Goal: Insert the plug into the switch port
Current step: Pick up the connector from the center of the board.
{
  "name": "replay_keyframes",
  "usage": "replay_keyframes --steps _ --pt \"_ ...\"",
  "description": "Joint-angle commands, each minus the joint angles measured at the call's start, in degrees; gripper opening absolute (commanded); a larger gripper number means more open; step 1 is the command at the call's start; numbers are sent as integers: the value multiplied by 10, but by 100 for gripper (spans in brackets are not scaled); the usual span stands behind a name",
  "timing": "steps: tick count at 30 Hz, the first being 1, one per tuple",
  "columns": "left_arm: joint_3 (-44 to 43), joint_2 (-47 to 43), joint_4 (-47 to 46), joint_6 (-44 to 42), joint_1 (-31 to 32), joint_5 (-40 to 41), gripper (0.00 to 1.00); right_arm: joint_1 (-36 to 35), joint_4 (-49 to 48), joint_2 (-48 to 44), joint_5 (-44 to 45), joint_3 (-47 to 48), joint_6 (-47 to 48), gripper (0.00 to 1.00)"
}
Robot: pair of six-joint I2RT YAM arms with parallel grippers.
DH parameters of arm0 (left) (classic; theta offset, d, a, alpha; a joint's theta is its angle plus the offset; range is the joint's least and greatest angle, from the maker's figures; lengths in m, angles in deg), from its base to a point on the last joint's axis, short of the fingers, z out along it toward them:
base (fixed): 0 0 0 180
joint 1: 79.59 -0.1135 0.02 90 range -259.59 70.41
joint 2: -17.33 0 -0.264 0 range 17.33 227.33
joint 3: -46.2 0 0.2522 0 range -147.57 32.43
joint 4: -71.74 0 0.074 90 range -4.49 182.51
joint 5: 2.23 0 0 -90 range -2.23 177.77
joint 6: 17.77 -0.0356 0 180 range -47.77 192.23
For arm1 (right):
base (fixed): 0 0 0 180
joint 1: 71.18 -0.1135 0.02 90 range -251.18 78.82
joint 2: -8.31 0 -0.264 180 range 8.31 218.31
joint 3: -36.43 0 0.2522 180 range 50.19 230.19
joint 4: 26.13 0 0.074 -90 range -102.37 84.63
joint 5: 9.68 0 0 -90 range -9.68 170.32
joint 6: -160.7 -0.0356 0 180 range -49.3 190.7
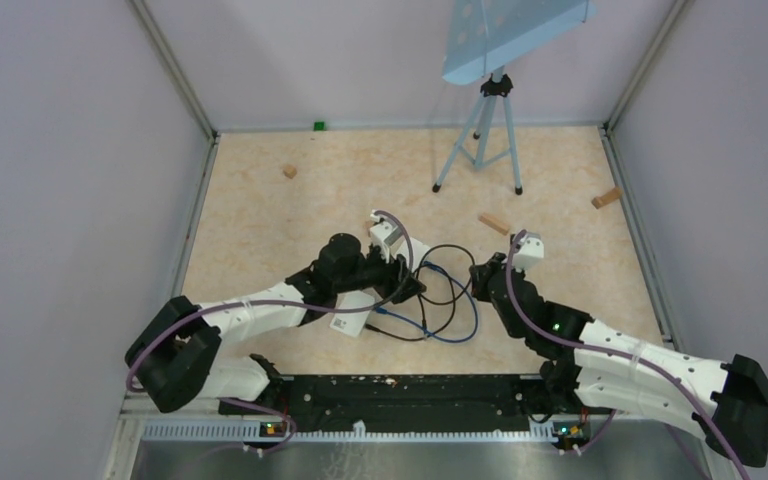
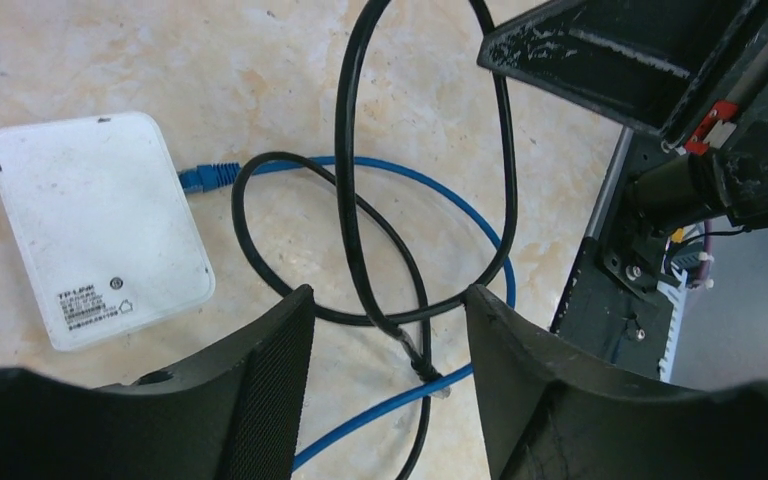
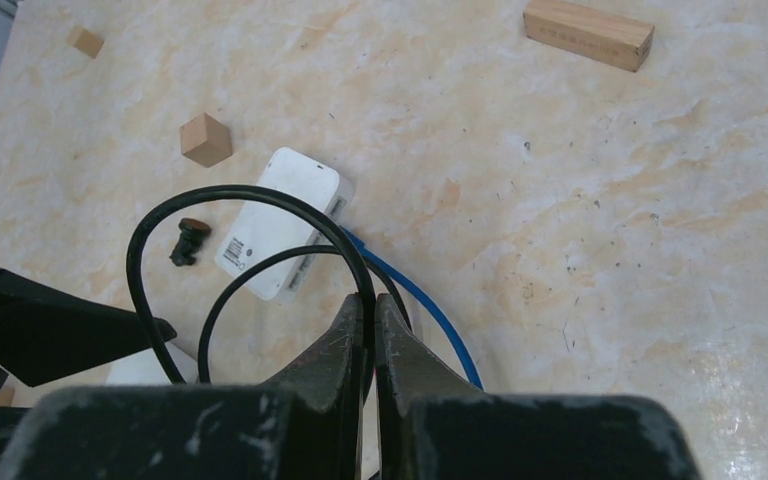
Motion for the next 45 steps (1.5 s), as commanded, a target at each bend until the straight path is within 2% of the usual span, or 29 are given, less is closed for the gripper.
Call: replay_keyframes --steps 1,4,6,7,10,11,13,17,19,24,26,28,32,33,35,38,40,43,45 --pt "-37 18 -58 -1 9 9 61 -5 -26 -9 -5 2 5 0" --pt "-47 33 -63 -4 13 1 54 -6 -24 -12 -8 2 7 0" --pt "-52 44 -64 -6 15 -13 44 -6 -24 -17 -9 1 7 0" --pt "-54 49 -63 -9 14 -19 36 -6 -23 -21 -10 0 8 0" --pt "-75 68 -31 -35 14 -40 2 -6 -25 -36 -11 -4 28 0" --pt "-88 71 -12 -47 15 -38 0 -6 -25 -41 -12 -6 40 0" --pt "-116 77 32 -85 15 -27 0 -7 -34 -58 -22 -15 83 3" --pt "-176 68 109 -240 28 25 0 -7 -42 -103 -25 -37 130 32" --pt "-187 56 117 -312 37 57 0 -7 -46 -126 -32 -45 148 38" --pt "-175 17 101 -430 52 68 0 -6 -51 -170 -63 -52 208 44" --pt "-162 -8 106 -478 61 69 0 -7 -80 -185 -98 -52 261 45" --pt "-145 -38 115 -536 67 57 0 -7 -125 -205 -155 -62 333 45" --pt "-135 -99 178 -650 73 14 0 -6 -249 -247 -323 -101 511 47" --pt "-138 -108 199 -666 74 10 0 -7 -270 -249 -357 -105 549 50" --pt "-150 -120 249 -689 77 7 0 -6 -282 -234 -385 -90 596 56" --pt "-169 -129 310 -712 80 9 0 -7 -225 -166 -422 -24 655 59" --pt "-177 -132 334 -720 82 9 0 -6 -177 -106 -450 25 691 59" --pt "-191 -129 368 -731 85 16 0 -8 -156 -29 -473 82 715 59" --pt "-204 -122 389 -733 87 24 0 -9 -152 13 -491 112 724 55"
